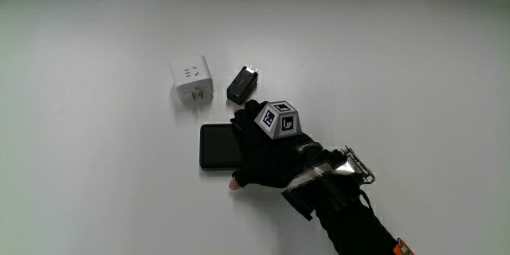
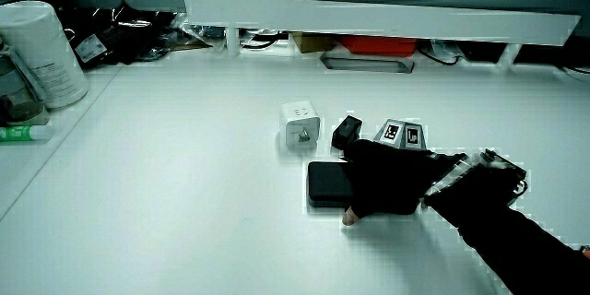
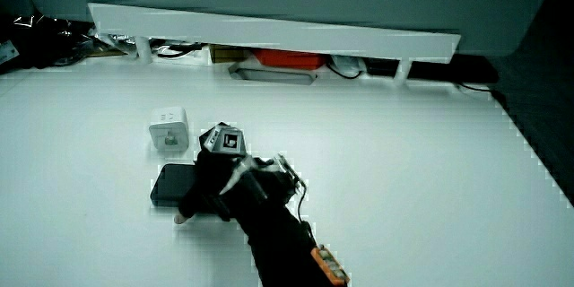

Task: Pick battery

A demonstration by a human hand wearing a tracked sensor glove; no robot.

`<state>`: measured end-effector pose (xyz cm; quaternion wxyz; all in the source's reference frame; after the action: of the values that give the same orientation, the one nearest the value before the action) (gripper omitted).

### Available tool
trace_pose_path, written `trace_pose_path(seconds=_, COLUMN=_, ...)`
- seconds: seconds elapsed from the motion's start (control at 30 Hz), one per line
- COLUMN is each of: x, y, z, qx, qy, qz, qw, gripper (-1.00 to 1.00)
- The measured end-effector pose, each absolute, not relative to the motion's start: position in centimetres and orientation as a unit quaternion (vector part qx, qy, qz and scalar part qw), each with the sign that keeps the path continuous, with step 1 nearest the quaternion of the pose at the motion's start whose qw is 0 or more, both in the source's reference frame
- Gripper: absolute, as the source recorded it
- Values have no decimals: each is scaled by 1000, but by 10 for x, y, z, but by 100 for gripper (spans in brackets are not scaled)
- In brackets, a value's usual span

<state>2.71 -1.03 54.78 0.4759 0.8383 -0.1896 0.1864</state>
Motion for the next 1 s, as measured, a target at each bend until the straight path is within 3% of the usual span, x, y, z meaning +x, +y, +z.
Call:
trace_pose_path(seconds=0.1, x=25, y=-10, z=547, qx=841, qy=-193, qz=177, qw=473, gripper=0)
trace_pose_path(seconds=0.3, x=26, y=-11, z=549, qx=847, qy=-184, qz=179, qw=466, gripper=32)
trace_pose_path(seconds=0.73, x=32, y=-15, z=535, qx=870, qy=-204, qz=209, qw=397, gripper=100)
trace_pose_path(seconds=1.0, x=46, y=-18, z=526, qx=874, qy=-201, qz=211, qw=389, gripper=100)
